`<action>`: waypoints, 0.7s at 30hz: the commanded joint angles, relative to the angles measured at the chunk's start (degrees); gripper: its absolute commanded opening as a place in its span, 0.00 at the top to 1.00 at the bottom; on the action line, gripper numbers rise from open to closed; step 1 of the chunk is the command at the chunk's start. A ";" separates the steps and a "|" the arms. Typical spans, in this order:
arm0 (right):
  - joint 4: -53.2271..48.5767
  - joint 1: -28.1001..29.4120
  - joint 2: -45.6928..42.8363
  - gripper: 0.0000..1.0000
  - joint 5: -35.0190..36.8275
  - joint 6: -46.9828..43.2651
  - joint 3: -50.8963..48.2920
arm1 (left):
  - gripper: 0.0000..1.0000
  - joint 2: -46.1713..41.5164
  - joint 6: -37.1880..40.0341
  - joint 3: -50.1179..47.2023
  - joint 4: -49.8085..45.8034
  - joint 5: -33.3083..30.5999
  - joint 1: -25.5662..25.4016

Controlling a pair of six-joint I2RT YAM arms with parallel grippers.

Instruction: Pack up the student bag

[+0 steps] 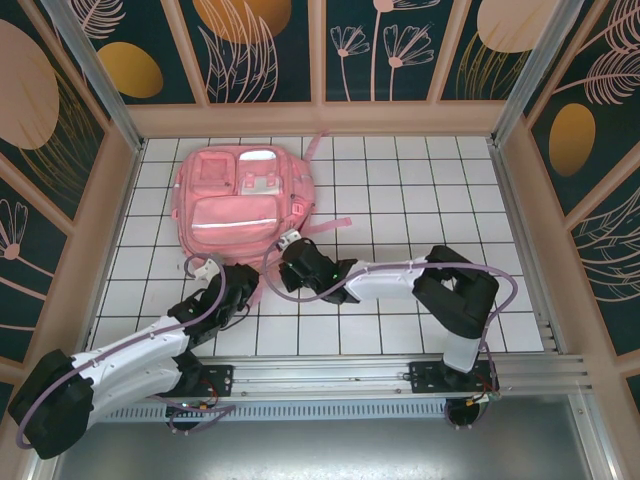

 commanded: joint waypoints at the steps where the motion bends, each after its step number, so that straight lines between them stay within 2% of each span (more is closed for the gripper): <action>1: -7.22 -0.43 -3.10 1.00 -4.67 -1.44 4.06 | 1.00 -0.78 1.21 -0.14 -1.59 -3.02 0.24; 4: -9.66 -0.43 -3.70 1.00 -6.53 -1.71 6.38 | 1.00 -1.30 1.42 0.00 -2.08 -3.30 0.30; 8: -14.56 -1.35 -3.40 1.00 -5.34 -2.22 8.41 | 1.00 -2.23 1.41 0.00 -3.00 -3.99 0.24; 15: -16.79 -6.51 -4.59 1.00 -1.01 -2.63 2.69 | 1.00 -4.75 1.40 -0.35 -5.29 -5.81 0.28; 21: -15.73 -11.75 -4.28 1.00 -0.16 -3.97 1.04 | 1.00 -6.88 0.45 -0.70 -8.64 -7.45 0.27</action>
